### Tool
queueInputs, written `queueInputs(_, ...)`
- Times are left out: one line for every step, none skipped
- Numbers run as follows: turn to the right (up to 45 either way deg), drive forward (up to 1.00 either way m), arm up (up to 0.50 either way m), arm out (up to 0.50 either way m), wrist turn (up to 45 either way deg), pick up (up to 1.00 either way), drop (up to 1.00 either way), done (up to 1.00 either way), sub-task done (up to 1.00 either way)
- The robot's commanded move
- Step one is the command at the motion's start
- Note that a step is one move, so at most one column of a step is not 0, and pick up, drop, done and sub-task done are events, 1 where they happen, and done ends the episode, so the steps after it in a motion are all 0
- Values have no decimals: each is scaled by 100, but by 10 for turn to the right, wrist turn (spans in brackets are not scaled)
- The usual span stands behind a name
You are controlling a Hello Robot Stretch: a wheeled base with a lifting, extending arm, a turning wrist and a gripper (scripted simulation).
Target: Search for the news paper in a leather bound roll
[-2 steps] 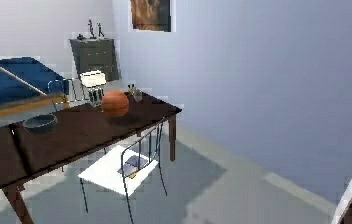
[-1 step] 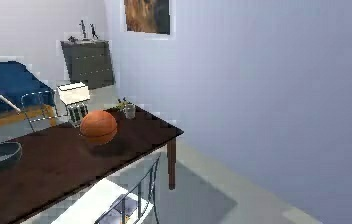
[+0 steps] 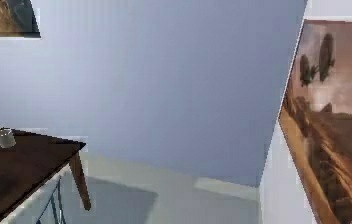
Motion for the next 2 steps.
queueInputs(0, 65, 0, 0, 0, 0, 0, 0, 0)
queueInputs(-270, 0, 0, 0, 0, 0, 0, 0, 0)
